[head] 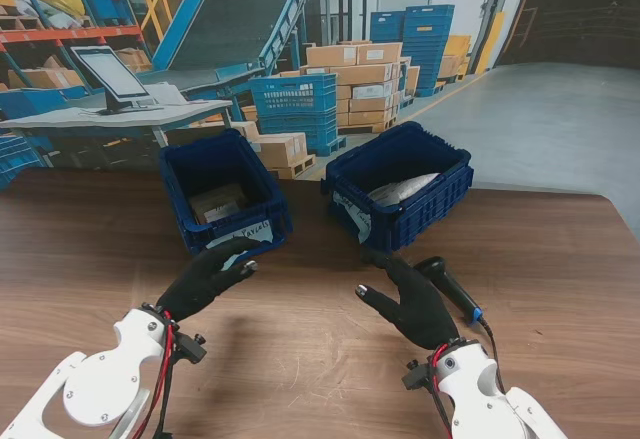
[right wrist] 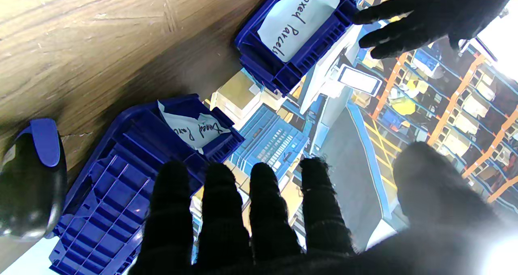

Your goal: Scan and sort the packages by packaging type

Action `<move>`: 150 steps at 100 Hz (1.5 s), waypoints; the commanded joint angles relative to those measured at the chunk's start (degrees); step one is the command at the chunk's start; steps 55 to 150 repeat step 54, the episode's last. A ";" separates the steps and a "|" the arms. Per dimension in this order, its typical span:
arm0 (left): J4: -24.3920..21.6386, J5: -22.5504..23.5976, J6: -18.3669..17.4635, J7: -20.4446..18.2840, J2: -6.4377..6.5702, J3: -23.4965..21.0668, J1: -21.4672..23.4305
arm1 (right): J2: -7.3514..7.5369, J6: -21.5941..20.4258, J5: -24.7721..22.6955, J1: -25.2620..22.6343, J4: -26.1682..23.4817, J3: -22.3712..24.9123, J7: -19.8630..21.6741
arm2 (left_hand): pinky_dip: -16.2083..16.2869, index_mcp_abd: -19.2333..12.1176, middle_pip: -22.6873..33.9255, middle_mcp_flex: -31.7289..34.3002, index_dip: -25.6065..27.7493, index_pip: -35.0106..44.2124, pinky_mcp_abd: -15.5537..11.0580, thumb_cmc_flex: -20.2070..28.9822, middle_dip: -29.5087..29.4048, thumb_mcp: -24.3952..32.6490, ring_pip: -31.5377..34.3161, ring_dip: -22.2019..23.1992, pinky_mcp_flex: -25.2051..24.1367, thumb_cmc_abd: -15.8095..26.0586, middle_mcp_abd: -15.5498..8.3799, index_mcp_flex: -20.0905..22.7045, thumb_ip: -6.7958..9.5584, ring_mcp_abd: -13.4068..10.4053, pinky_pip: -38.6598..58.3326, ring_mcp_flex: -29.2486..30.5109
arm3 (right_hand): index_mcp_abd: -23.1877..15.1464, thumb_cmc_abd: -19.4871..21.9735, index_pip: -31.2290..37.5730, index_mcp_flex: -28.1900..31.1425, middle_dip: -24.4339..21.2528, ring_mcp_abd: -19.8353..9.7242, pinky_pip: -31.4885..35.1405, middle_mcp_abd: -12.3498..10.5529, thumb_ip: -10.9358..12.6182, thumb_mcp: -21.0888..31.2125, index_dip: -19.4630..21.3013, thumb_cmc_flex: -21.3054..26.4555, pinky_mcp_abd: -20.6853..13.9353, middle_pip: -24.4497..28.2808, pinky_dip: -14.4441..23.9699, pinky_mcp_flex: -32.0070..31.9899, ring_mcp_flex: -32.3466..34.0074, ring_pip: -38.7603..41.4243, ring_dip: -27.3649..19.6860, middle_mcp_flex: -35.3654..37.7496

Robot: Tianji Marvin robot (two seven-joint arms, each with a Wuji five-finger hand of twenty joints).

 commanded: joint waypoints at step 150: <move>-1.72 -1.30 0.76 -0.76 -0.25 -1.26 1.86 | -0.32 1.80 1.36 1.06 -0.32 0.20 2.31 | 0.44 -2.04 -1.26 -1.74 -0.92 -0.29 -1.73 1.27 -0.53 -1.44 -1.20 -0.85 -0.53 1.88 -1.65 -1.02 1.51 -2.18 -2.63 -2.61 | 0.37 2.17 -0.63 -1.19 0.25 -1.97 -0.88 -0.67 0.75 -1.21 -0.02 -2.27 -0.29 -0.33 -0.21 -0.63 -0.46 -0.37 -0.58 -0.65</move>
